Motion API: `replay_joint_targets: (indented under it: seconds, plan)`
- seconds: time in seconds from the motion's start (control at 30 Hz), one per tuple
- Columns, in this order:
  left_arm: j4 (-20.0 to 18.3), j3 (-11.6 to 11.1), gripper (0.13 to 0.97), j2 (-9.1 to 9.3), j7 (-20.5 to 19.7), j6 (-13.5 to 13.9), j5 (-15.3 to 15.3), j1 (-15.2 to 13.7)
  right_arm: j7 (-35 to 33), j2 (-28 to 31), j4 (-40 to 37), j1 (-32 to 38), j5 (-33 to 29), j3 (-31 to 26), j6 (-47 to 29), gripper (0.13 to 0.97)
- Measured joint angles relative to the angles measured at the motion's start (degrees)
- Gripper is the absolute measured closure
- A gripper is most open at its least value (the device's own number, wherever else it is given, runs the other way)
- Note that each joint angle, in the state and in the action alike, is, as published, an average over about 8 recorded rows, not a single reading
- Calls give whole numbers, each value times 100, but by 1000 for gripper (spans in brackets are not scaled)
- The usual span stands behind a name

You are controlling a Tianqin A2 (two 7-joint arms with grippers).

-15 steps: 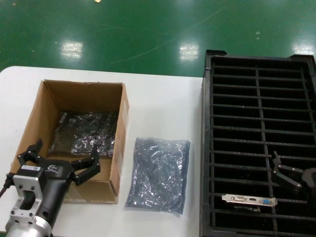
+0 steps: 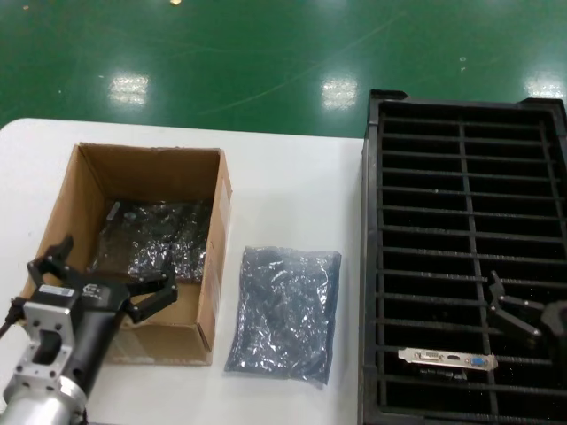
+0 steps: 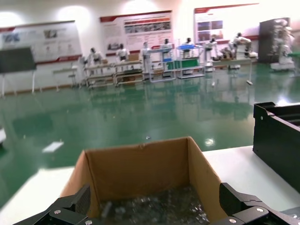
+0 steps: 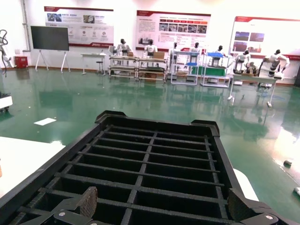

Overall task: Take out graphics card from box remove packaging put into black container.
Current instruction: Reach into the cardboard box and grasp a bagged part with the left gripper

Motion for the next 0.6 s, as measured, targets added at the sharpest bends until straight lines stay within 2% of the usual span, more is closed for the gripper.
replay_joint_targets:
  seconds: [0.13, 0.3, 0.43, 0.6]
  plan:
    - [132, 160, 132, -373, 106, 107, 331, -313, 0, 0, 0, 0, 0, 0, 0, 129]
    - [644, 403, 132, -816, 195, 520, 1217, -1044, 0, 0, 0, 0, 0, 0, 0, 129]
    - [1354, 604, 132, -982, 262, 1005, 2136, -1861, 0, 0, 0, 0, 0, 0, 0, 129]
    - [2497, 985, 132, -1049, 394, 1624, 3197, -2958, 0, 0, 0, 0, 0, 0, 0, 129]
